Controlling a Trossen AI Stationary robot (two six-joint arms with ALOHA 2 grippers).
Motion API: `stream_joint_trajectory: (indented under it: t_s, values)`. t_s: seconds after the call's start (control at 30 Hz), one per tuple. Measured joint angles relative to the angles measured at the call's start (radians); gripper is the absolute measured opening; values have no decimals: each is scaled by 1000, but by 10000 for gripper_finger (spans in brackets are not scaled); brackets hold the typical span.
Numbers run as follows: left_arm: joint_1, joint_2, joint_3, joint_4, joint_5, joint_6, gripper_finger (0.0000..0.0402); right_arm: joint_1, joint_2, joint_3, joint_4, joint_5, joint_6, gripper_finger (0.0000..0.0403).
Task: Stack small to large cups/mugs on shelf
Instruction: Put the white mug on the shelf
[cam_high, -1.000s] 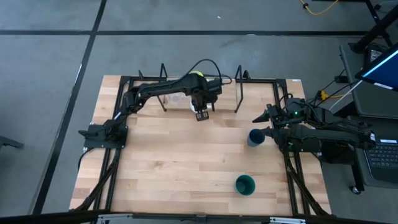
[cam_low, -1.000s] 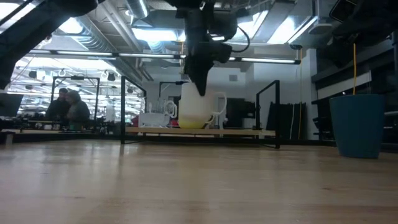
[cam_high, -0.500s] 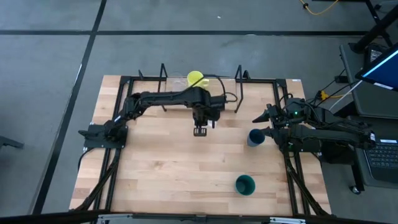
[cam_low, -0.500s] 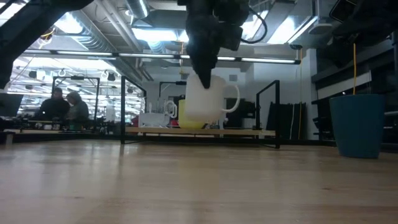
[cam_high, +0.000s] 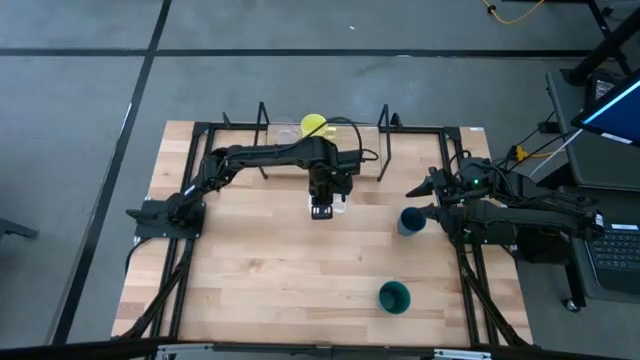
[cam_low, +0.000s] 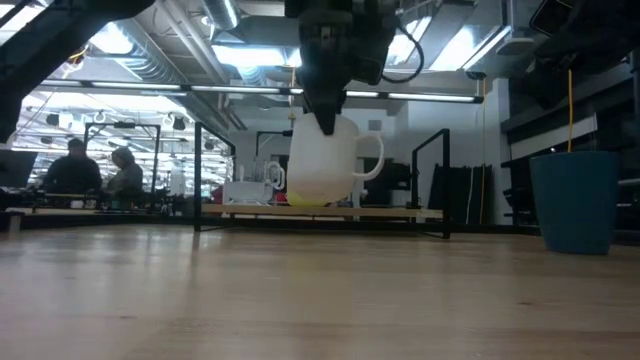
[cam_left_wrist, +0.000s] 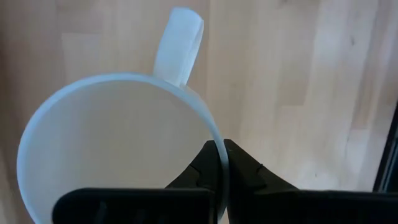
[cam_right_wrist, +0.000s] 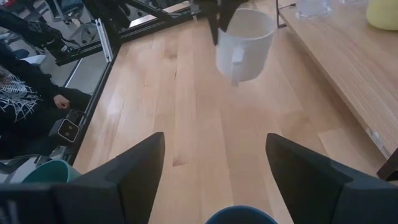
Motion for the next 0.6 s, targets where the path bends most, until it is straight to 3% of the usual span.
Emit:
stream_joint_trajectory:
  t_s: [0.27,0.6]
  values:
    - [42,49,0,8,22,1,1,0,0,0,0,0,-7,282]
    - [74,60,0,29,-70,24,1,0,0,0,0,0,-7,282]
